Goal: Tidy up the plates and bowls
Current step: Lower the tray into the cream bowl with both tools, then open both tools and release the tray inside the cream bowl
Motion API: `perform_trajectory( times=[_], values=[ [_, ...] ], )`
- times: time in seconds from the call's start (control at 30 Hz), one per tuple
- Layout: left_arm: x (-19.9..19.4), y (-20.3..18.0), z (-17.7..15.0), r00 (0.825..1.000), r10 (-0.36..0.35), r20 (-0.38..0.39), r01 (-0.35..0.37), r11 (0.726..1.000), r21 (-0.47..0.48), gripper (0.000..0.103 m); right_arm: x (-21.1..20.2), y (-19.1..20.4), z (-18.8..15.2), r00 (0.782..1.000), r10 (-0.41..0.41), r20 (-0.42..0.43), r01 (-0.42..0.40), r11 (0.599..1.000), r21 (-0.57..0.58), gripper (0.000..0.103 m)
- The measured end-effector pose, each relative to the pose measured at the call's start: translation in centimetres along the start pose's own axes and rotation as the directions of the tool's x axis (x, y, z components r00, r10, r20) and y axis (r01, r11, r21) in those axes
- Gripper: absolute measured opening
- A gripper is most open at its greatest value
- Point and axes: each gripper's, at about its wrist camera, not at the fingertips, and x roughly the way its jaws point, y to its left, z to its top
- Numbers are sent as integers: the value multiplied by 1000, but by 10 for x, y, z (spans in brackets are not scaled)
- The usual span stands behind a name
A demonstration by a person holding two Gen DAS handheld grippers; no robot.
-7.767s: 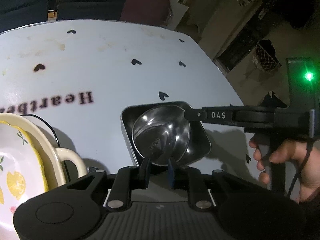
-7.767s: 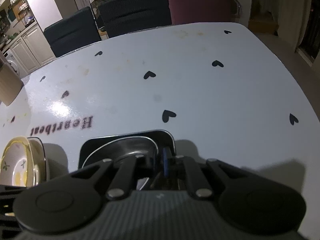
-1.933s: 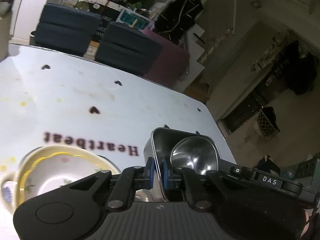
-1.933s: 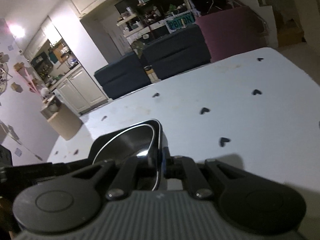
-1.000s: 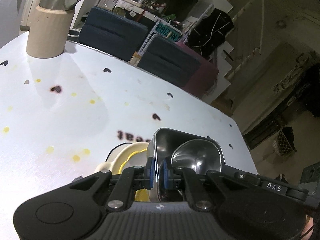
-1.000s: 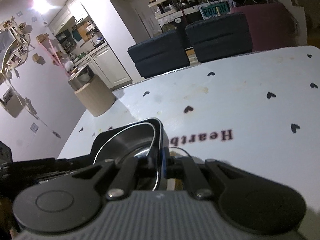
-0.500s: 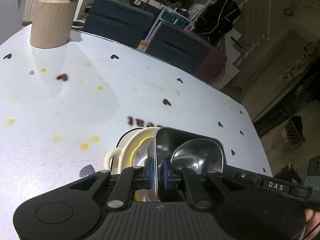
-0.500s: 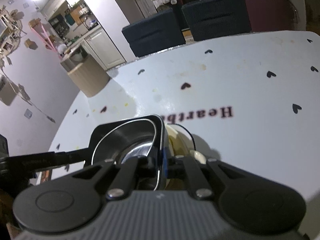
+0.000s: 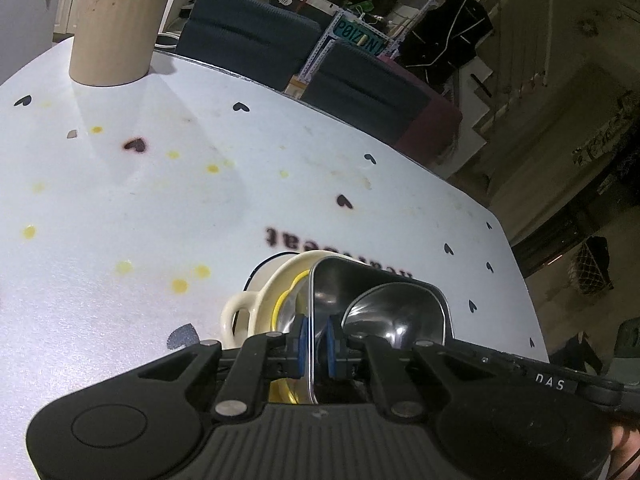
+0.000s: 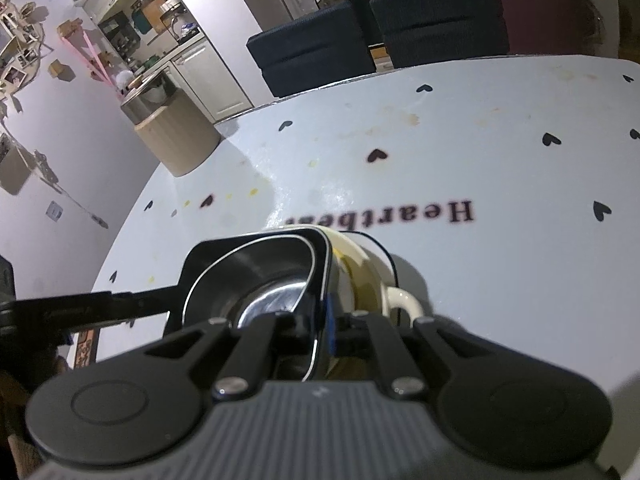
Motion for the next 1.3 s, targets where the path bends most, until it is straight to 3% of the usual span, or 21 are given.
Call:
perform_trajectory(
  times=[0.17, 0.23, 0.3, 0.7, 0.93, 0.97, 1.0, 1.17, 1.23, 1.3],
  values=[
    [0, 0, 0, 1000, -1, -4, 1, 1000, -4, 10, 2, 0, 0, 1000, -5, -8, 5, 1000, 2, 11],
    [0, -1, 0, 1000, -3, -4, 3, 1000, -7, 11, 4, 0, 0, 1000, -6, -14, 6, 1000, 2, 19],
    [0, -2, -1, 1000, -1, -5, 1, 1000, -2, 11, 5, 1, 0, 1000, -6, -17, 6, 1000, -4, 20],
    [2, 1, 0, 999, 36, -20, -36, 999, -6, 16, 4, -1, -2, 1000, -4, -9, 4, 1000, -4, 20],
    [-12, -6, 3, 997, 69, 19, -69, 997, 32, 33, -5, 3, -1, 999, -24, 30, 24, 1000, -9, 25],
    [-15, -9, 3, 997, 70, 25, -71, 997, 37, 39, -8, 5, -1, 999, -29, 45, 30, 999, -13, 27],
    [-19, -12, 2, 997, 71, 34, -73, 996, 45, 43, -12, 6, -2, 997, -35, 62, 36, 999, -20, 32],
    [-42, -30, -3, 989, 96, 111, -108, 988, 110, 94, -38, 18, -6, 980, -68, 187, 86, 993, -86, 63],
    [-54, -38, -6, 983, 102, 155, -123, 983, 138, 103, -52, 22, -10, 965, -85, 247, 114, 988, -106, 76],
    [-66, -44, -10, 977, 97, 191, -127, 980, 151, 103, -66, 25, -15, 950, -100, 296, 140, 983, -117, 83]
  ],
)
